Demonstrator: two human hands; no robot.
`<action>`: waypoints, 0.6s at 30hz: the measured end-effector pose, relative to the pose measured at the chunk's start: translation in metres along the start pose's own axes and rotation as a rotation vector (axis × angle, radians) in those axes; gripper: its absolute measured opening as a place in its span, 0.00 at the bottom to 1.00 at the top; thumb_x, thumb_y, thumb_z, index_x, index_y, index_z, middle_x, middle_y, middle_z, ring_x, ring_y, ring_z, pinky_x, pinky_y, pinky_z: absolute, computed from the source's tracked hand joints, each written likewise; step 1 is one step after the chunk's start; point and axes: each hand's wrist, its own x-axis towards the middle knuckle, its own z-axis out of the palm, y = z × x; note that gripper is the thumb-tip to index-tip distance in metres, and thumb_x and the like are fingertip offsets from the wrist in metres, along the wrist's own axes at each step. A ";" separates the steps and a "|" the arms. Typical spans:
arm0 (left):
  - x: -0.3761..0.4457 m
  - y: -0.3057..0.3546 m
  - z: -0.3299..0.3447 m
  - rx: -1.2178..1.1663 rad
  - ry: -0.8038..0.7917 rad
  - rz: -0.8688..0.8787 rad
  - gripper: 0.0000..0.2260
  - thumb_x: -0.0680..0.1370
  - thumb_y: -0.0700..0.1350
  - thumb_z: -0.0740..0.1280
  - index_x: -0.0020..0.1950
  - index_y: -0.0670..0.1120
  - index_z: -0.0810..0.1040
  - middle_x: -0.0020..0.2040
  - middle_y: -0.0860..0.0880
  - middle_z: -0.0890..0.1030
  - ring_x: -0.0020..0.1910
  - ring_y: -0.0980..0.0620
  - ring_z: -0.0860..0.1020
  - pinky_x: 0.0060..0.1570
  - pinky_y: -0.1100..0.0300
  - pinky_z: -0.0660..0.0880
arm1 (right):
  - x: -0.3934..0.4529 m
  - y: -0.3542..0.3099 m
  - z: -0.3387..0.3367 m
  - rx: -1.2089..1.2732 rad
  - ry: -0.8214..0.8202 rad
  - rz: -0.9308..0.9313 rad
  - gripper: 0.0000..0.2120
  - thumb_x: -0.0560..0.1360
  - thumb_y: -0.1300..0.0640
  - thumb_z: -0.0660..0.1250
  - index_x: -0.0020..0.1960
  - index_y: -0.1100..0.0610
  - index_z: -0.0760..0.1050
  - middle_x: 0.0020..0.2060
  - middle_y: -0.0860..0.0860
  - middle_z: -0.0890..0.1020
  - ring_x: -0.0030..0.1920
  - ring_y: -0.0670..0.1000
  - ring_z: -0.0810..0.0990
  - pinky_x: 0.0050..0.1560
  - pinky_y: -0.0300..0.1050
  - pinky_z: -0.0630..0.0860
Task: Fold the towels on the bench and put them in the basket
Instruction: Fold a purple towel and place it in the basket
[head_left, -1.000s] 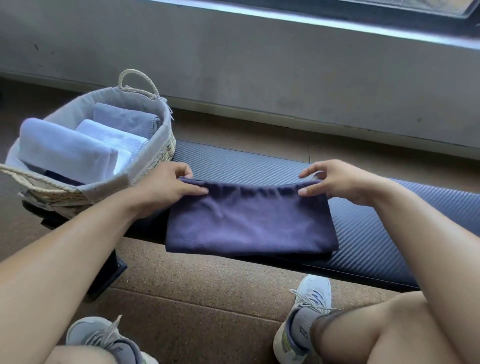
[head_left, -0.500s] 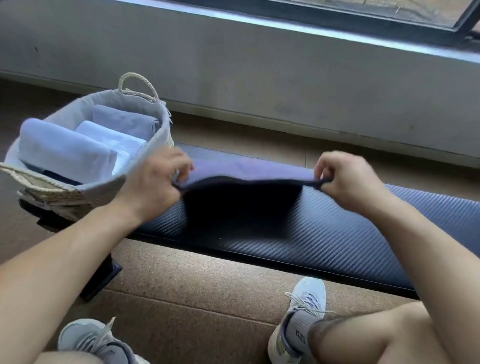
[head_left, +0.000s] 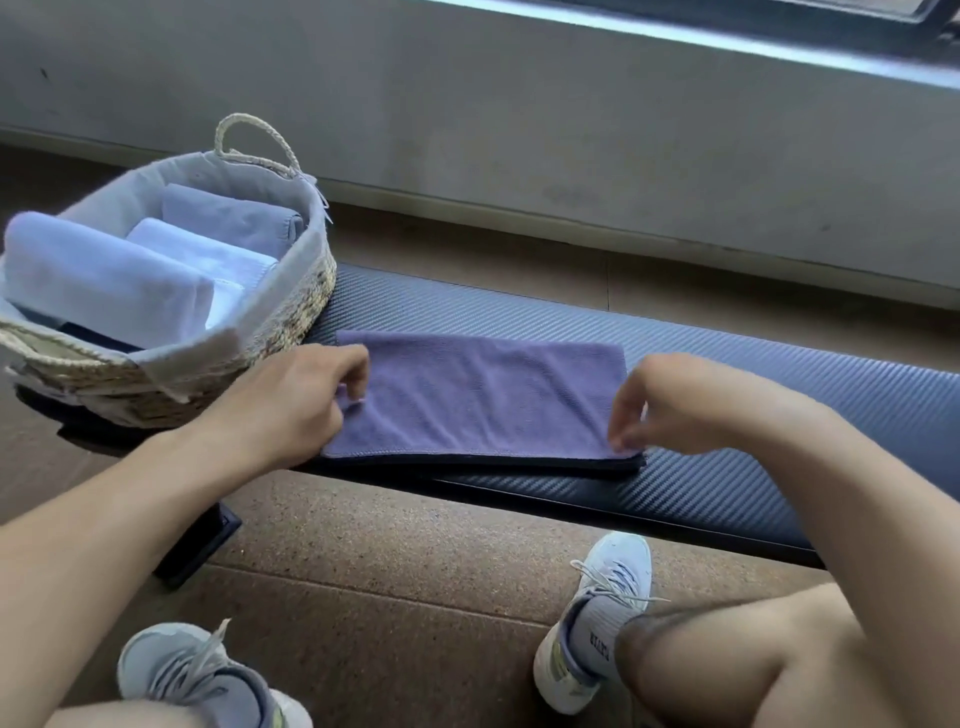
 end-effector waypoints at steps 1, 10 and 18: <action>0.004 0.005 0.003 -0.021 0.057 0.005 0.11 0.70 0.39 0.61 0.43 0.56 0.71 0.45 0.52 0.80 0.47 0.45 0.78 0.49 0.48 0.76 | 0.005 -0.003 -0.003 0.074 0.115 0.001 0.11 0.72 0.50 0.73 0.33 0.39 0.79 0.38 0.41 0.84 0.45 0.48 0.82 0.51 0.49 0.81; 0.035 0.041 0.055 0.050 -0.106 0.024 0.33 0.82 0.64 0.52 0.83 0.49 0.54 0.83 0.51 0.52 0.82 0.53 0.45 0.80 0.50 0.41 | 0.070 -0.066 0.052 0.062 0.440 -0.299 0.29 0.84 0.40 0.51 0.82 0.50 0.55 0.82 0.48 0.54 0.82 0.52 0.47 0.80 0.50 0.46; 0.040 0.028 0.060 0.163 -0.167 -0.021 0.43 0.75 0.74 0.40 0.83 0.51 0.41 0.83 0.54 0.40 0.80 0.55 0.35 0.79 0.49 0.36 | 0.074 -0.057 0.071 -0.004 0.393 -0.276 0.43 0.77 0.24 0.42 0.83 0.48 0.41 0.82 0.44 0.42 0.80 0.48 0.35 0.80 0.53 0.38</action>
